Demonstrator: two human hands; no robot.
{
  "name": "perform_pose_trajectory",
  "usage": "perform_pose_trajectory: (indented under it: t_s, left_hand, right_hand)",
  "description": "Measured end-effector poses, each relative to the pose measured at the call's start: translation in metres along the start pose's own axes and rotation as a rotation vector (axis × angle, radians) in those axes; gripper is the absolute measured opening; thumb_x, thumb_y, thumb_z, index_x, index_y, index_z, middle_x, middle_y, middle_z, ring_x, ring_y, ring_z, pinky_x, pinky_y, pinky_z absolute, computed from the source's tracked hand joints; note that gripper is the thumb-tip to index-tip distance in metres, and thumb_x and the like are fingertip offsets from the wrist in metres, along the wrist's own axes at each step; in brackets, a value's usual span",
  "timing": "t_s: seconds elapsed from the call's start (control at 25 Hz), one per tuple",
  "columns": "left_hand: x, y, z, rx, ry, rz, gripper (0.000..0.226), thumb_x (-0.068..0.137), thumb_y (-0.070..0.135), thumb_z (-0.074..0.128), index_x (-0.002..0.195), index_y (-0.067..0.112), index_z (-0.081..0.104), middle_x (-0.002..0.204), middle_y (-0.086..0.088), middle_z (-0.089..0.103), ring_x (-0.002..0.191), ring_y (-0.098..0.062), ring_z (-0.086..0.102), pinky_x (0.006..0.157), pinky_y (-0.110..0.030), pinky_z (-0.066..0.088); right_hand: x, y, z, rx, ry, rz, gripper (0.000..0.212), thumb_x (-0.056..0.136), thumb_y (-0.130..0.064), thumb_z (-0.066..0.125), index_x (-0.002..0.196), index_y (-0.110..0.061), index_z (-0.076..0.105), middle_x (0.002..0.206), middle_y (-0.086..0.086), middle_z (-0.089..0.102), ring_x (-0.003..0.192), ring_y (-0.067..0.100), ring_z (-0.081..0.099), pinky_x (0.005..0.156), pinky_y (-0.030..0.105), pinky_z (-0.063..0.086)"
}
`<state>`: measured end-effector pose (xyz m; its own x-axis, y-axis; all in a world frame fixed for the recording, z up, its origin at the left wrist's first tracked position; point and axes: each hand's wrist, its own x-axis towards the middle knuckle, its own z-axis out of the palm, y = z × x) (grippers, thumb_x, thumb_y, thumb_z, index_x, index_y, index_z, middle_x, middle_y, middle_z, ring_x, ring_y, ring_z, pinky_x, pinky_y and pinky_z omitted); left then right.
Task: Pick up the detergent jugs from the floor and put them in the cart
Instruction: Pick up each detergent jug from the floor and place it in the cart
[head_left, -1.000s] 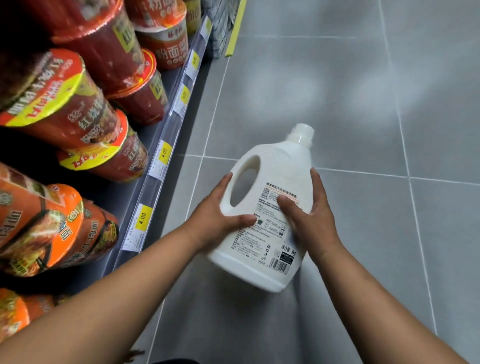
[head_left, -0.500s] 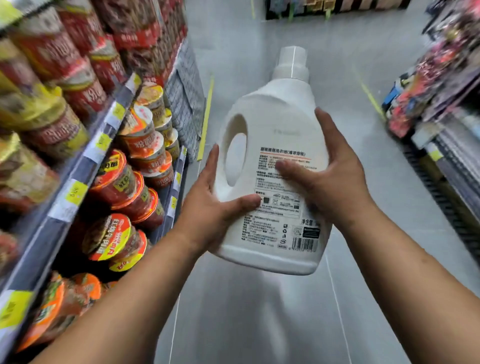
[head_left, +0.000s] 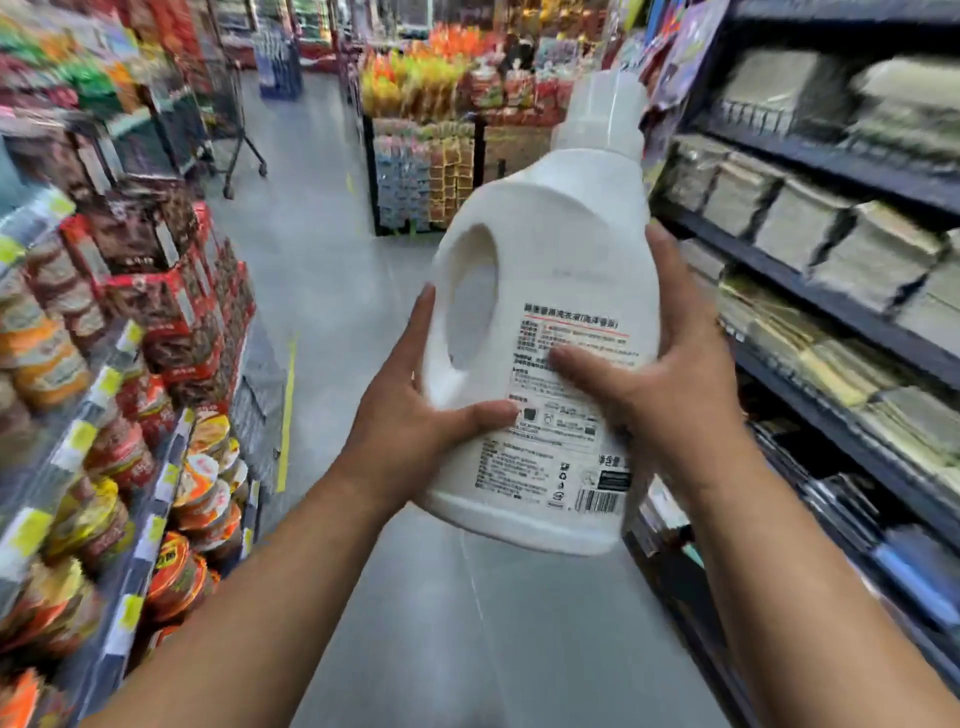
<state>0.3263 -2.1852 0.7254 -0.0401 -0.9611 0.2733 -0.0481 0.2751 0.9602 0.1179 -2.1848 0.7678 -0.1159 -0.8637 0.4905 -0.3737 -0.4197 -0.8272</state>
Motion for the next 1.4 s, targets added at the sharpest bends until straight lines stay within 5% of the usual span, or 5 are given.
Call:
perform_pose_trajectory:
  t_s: [0.2,0.64,1.04,1.2,1.4]
  left_hand:
    - [-0.014,0.112,0.047,-0.154,-0.227,0.180,0.119,0.046,0.035,0.095,0.140,0.064,0.029,0.135,0.022,0.057,0.118,-0.006,0.062,0.093,-0.034,0.056]
    - [-0.168,0.228,0.174,-0.445,-0.814,0.302,0.119,0.044,0.036,0.090,0.138,0.063,0.023,0.147,0.023,0.045,0.126,0.000,0.055,0.104,-0.038,0.050]
    - [-0.449,0.311,0.314,-0.600,-1.320,0.298,0.118,0.046,0.031,0.090,0.136,0.065,0.022,0.140,0.022,0.051,0.112,0.005,0.062,0.083,-0.014,0.054]
    - [-0.583,0.350,0.364,-0.649,-1.500,0.314,0.125,0.043,0.038,0.097,0.140,0.066,0.022,0.142,0.022,0.052,0.120,0.002,0.058,0.104,-0.033,0.048]
    - [-0.725,0.392,0.418,-0.701,-1.725,0.264,0.122,0.042,0.034,0.094,0.135,0.067,0.023,0.131,0.023,0.060,0.110,0.003,0.064,0.095,-0.026,0.053]
  right_hand:
    - [-0.032,-0.120,-0.097,-0.151,0.199,-0.133,0.113,0.042,-0.049,0.091,0.140,-0.052,0.035,0.141,0.000,0.043,0.125,0.007,0.051,0.107,0.040,0.044]
    - [-0.242,-0.273,-0.241,-0.504,0.688,-0.082,0.114,0.043,-0.049,0.093,0.142,-0.050,0.037,0.142,0.003,0.042,0.126,0.016,0.051,0.103,0.042,0.048]
    - [-0.534,-0.392,-0.358,-0.731,1.118,0.013,0.108,0.046,-0.036,0.095,0.139,-0.049,0.041,0.141,0.004,0.046,0.120,0.010,0.058,0.094,0.036,0.054]
    - [-0.654,-0.449,-0.398,-0.797,1.258,0.050,0.105,0.047,-0.016,0.091,0.137,-0.039,0.042,0.140,0.004,0.050,0.116,0.008,0.061,0.088,0.030,0.056]
    - [-0.779,-0.499,-0.444,-0.941,1.476,0.164,0.105,0.046,-0.029,0.096,0.135,-0.050,0.043,0.140,0.002,0.050,0.117,0.008,0.060,0.093,0.035,0.055]
